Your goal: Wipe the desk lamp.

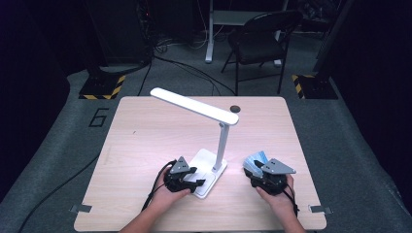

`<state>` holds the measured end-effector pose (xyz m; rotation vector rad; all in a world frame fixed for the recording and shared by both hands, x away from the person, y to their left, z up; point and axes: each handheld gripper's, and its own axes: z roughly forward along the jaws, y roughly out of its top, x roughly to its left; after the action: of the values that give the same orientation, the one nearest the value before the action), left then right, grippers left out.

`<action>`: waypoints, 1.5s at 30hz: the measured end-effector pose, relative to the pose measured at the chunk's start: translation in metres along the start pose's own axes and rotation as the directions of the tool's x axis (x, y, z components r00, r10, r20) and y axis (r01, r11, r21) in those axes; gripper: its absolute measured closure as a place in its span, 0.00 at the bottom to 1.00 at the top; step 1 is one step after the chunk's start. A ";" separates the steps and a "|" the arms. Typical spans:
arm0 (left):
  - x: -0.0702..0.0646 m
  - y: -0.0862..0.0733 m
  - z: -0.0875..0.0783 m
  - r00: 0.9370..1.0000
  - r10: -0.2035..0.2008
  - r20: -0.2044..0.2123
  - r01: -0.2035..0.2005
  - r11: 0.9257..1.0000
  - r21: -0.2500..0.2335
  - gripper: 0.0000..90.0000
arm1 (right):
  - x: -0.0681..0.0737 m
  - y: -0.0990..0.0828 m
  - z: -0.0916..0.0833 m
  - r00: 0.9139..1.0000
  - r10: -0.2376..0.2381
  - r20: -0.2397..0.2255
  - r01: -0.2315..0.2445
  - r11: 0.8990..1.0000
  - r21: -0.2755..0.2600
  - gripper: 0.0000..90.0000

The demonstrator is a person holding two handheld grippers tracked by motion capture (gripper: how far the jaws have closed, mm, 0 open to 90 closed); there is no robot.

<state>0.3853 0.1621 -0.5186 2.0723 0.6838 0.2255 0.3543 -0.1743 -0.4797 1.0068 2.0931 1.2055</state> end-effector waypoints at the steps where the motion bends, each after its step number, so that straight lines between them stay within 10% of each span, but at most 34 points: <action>1: 0.000 0.000 0.000 1.000 0.004 -0.011 -0.004 1.000 0.000 0.42 | -0.002 -0.002 -0.001 1.000 0.005 0.015 -0.005 1.000 0.005 0.52; 9: 0.002 -0.006 0.001 0.999 -0.033 -0.020 0.032 0.999 -0.032 0.38 | -0.016 -0.016 -0.014 0.996 0.026 0.090 -0.029 0.999 0.035 0.50; 30: 0.003 -0.008 0.000 1.000 -0.021 -0.011 0.021 0.999 -0.040 0.37 | -0.023 -0.051 -0.017 0.994 0.049 0.093 -0.062 0.987 0.148 0.50; 45: 0.000 -0.009 -0.001 1.000 0.001 0.013 -0.001 0.999 -0.033 0.33 | -0.017 -0.044 -0.008 0.994 0.096 0.054 -0.103 0.982 0.155 0.77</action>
<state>0.3817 0.1669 -0.5254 2.0409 0.6672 0.2223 0.3432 -0.2060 -0.5138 1.2122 2.1507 1.0654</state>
